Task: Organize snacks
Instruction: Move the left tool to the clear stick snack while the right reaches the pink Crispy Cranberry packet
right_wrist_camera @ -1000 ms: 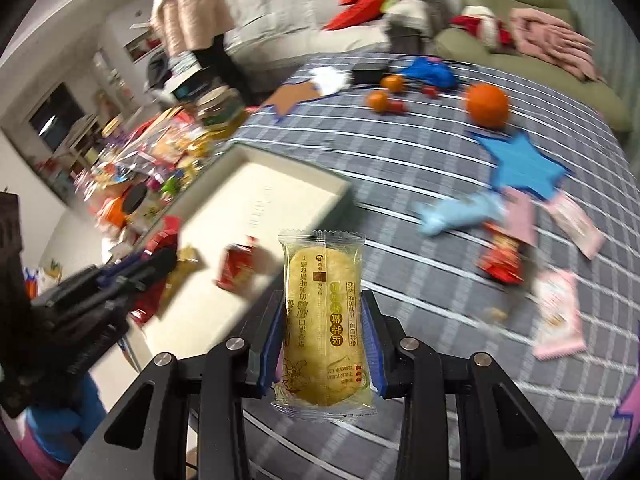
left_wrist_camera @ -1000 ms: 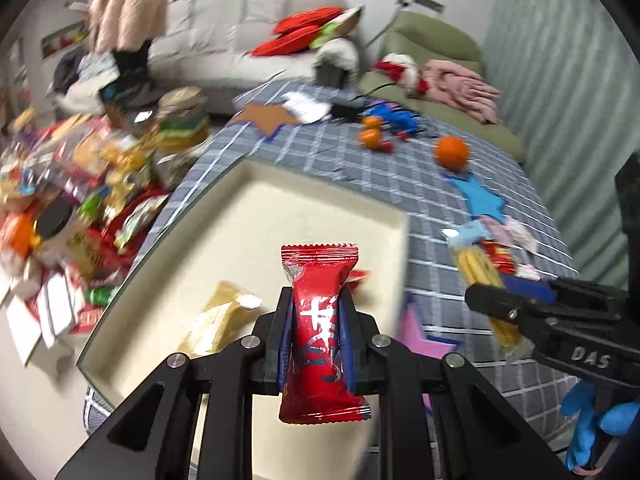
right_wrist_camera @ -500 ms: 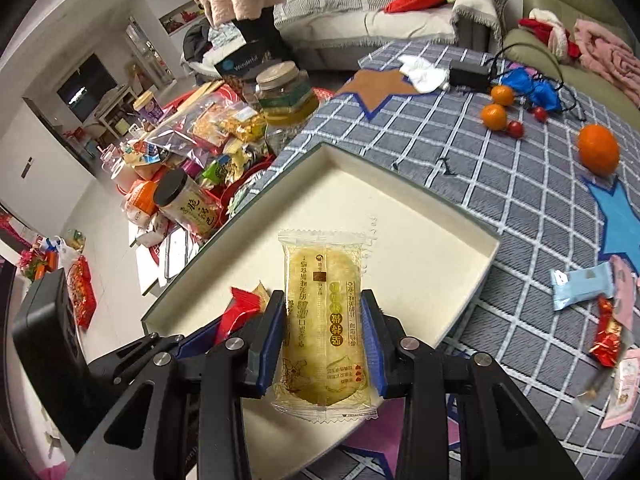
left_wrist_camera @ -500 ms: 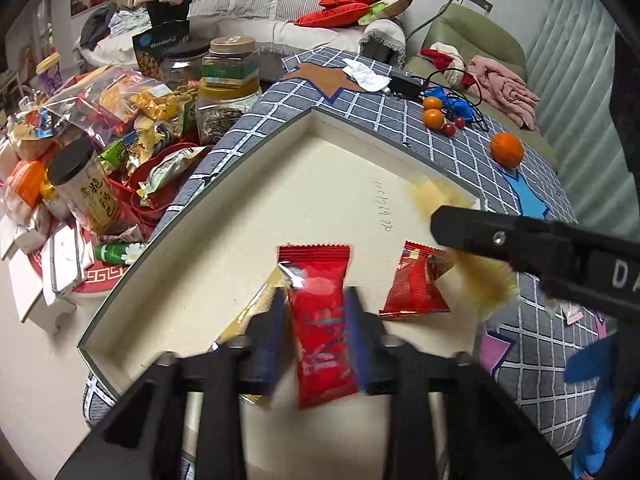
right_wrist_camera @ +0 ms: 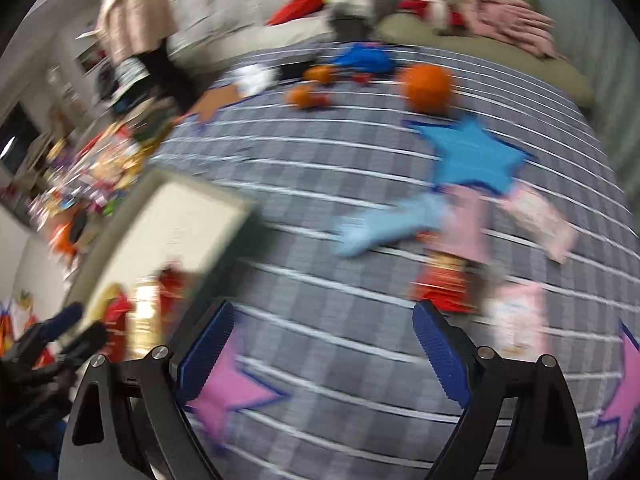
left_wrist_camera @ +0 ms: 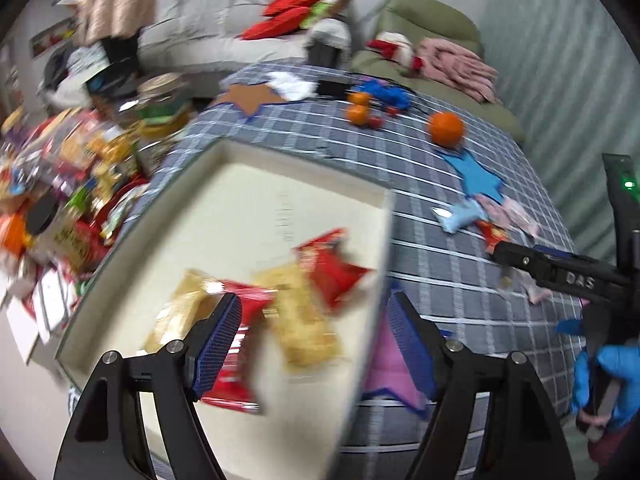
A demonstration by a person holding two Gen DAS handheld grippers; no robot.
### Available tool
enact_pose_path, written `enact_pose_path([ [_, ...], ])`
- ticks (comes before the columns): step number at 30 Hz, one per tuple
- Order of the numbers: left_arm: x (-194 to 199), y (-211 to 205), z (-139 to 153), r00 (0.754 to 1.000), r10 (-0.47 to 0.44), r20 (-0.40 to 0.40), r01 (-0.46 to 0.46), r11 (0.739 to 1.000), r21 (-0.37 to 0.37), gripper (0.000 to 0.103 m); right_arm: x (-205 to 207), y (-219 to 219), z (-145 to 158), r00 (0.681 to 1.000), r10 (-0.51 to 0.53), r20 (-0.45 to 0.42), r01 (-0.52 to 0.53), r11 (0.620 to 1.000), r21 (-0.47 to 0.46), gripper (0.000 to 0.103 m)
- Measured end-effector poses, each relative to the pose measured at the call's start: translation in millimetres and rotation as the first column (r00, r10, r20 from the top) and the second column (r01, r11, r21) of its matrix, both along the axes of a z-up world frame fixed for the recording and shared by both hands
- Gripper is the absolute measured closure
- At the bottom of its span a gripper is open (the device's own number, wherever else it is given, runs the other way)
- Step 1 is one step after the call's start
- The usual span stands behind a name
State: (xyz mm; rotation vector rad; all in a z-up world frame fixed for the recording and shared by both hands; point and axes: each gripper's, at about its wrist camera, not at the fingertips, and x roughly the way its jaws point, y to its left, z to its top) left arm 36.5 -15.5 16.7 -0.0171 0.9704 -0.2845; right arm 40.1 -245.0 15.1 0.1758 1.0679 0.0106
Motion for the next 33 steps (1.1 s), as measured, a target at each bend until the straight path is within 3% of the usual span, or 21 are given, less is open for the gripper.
enact_pose_path([
  [7, -2, -101, -3, 0.977, -0.213, -0.024, 0.214, 0.975, 0.064, 0.021, -34, -95, -16, 0.986, -0.164, -0.017, 0.163, 0.987, -0.009, 0.011],
  [12, 0, -162, -35, 0.954, -0.284, -0.098, 0.294, 0.950, 0.109, 0.021, -43, -111, -26, 0.988, -0.154, -0.020, 0.154, 0.988, -0.013, 0.011],
  [18, 2, -189, -52, 0.946, -0.298, -0.127, 0.315, 0.937, 0.150, 0.021, -30, -104, -36, 0.997, -0.079, -0.018, 0.079, 0.997, -0.017, 0.011],
  [20, 6, -192, -52, 0.946, -0.295, -0.132, 0.313, 0.939, 0.144, 0.021, -21, -101, -42, 0.998, -0.059, -0.032, 0.059, 0.998, -0.016, 0.023],
  [22, 10, -199, -55, 0.943, -0.302, -0.141, 0.320, 0.938, 0.130, 0.021, -21, -103, -42, 0.998, -0.055, -0.015, 0.054, 0.998, -0.035, 0.052],
  [23, 13, -204, -57, 0.940, -0.307, -0.146, 0.326, 0.937, 0.129, 0.021, -22, -107, -42, 0.999, -0.049, -0.014, 0.048, 0.999, -0.015, 0.059],
  [29, 16, -246, -68, 0.922, -0.364, -0.133, 0.382, 0.909, 0.165, 0.021, -52, -137, -41, 0.996, -0.093, -0.011, 0.094, 0.995, 0.023, 0.060],
  [32, 18, -258, -68, 0.928, -0.353, -0.117, 0.368, 0.916, 0.161, 0.022, -72, -149, -40, 0.992, -0.128, -0.014, 0.128, 0.992, 0.022, 0.060],
  [33, 18, -260, -67, 0.932, -0.345, -0.113, 0.360, 0.919, 0.159, 0.028, -77, -150, -40, 0.991, -0.134, -0.014, 0.135, 0.991, 0.020, 0.060],
])
